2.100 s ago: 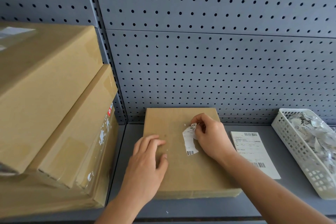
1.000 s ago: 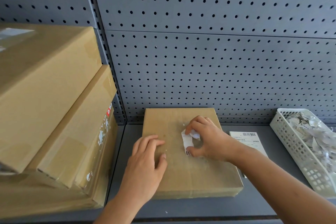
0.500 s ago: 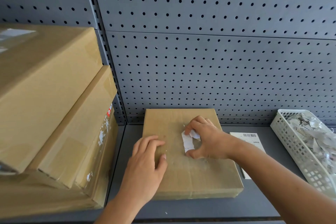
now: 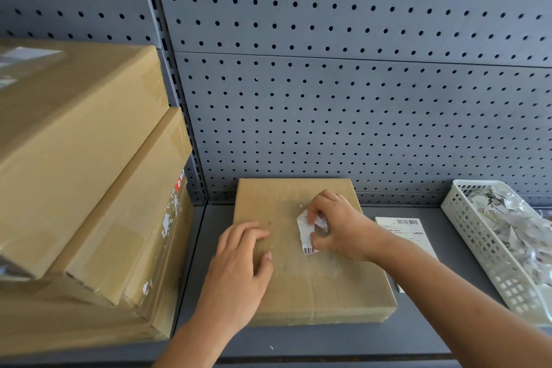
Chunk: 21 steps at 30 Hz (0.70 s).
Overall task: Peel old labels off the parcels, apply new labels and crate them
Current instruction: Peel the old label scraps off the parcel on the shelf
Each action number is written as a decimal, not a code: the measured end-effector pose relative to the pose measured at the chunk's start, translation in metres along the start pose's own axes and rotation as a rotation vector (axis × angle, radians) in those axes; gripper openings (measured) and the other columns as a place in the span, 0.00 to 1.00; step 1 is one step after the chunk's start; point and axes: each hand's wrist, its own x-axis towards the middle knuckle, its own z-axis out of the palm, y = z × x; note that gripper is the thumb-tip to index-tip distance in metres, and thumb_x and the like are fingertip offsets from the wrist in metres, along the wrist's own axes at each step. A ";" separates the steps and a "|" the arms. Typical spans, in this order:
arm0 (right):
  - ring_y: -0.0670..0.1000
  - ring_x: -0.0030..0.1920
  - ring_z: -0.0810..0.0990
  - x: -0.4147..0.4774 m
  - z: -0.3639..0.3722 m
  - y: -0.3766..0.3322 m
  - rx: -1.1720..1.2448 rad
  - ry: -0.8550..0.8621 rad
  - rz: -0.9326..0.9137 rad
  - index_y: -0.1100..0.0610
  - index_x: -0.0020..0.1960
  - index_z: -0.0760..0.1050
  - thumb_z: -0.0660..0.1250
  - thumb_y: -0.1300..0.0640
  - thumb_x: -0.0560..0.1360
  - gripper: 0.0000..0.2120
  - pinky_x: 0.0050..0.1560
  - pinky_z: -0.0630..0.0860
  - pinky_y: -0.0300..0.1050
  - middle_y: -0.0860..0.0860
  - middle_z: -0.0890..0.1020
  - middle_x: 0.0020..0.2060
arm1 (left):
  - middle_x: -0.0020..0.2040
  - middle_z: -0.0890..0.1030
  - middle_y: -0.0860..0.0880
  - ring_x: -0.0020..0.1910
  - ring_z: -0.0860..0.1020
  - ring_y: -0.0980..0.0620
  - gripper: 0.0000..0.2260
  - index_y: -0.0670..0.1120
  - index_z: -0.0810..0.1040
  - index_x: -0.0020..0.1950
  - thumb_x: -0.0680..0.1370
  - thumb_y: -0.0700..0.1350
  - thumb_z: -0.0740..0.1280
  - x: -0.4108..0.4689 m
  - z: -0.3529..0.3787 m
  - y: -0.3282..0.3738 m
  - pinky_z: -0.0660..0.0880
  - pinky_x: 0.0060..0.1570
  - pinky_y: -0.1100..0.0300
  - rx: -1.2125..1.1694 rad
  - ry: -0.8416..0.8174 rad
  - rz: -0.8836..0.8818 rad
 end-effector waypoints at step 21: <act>0.46 0.56 0.63 -0.004 -0.001 -0.002 -0.043 -0.034 -0.037 0.45 0.49 0.69 0.76 0.44 0.66 0.19 0.56 0.67 0.39 0.40 0.68 0.53 | 0.68 0.65 0.65 0.71 0.58 0.64 0.14 0.57 0.72 0.66 0.81 0.53 0.60 0.001 0.000 -0.001 0.60 0.67 0.67 0.017 0.000 -0.001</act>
